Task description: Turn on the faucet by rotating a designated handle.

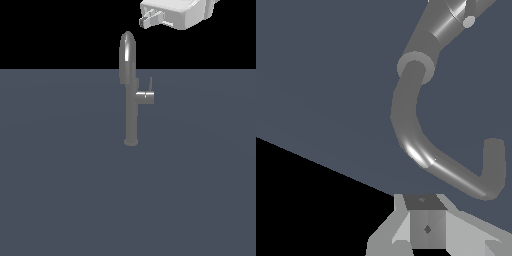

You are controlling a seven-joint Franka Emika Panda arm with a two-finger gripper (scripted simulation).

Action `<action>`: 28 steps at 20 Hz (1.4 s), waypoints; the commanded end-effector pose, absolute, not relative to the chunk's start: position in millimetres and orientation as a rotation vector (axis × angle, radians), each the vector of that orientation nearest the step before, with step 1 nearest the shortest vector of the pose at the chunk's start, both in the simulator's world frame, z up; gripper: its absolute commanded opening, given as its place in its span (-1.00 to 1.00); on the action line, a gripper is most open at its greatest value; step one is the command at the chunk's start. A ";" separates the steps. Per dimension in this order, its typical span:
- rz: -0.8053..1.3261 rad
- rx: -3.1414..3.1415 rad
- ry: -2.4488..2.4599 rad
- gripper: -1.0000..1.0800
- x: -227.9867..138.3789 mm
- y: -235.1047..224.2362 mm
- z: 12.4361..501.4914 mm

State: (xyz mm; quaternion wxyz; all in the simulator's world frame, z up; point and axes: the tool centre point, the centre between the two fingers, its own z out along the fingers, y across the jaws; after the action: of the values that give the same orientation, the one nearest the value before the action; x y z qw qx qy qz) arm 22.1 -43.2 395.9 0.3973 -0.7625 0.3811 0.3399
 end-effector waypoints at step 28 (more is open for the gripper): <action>1.131 -1.118 1.261 -1.00 78.2 -79.0 245.1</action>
State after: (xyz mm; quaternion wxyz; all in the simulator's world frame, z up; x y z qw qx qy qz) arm 77.8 -79.1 245.5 0.5271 -0.4695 0.5273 0.4729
